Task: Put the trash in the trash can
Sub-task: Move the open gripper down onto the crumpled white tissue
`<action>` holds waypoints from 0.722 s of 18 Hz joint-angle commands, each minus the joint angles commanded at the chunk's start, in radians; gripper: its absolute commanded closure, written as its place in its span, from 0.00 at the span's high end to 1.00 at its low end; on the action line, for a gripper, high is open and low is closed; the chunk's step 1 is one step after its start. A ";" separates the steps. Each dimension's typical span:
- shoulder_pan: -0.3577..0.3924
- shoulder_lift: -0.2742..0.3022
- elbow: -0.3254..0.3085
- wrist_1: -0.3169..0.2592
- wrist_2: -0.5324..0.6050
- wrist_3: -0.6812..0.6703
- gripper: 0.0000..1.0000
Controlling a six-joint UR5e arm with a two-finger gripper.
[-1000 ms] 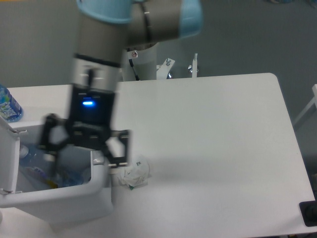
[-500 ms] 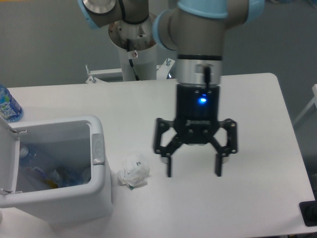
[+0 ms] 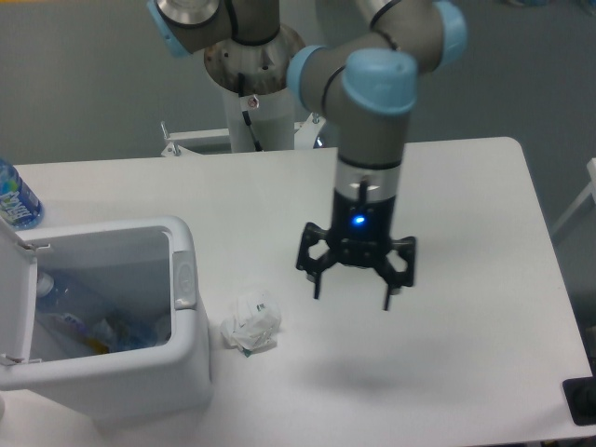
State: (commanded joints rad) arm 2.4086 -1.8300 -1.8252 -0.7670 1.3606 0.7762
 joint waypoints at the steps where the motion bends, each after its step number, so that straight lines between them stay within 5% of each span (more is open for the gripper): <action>1: -0.011 -0.005 -0.018 -0.003 0.003 -0.009 1.00; 6: -0.097 -0.061 -0.088 0.009 0.023 -0.020 1.00; 13: -0.157 -0.158 0.004 0.011 0.109 0.076 1.00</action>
State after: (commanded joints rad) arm 2.2519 -1.9880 -1.8209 -0.7563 1.4695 0.8526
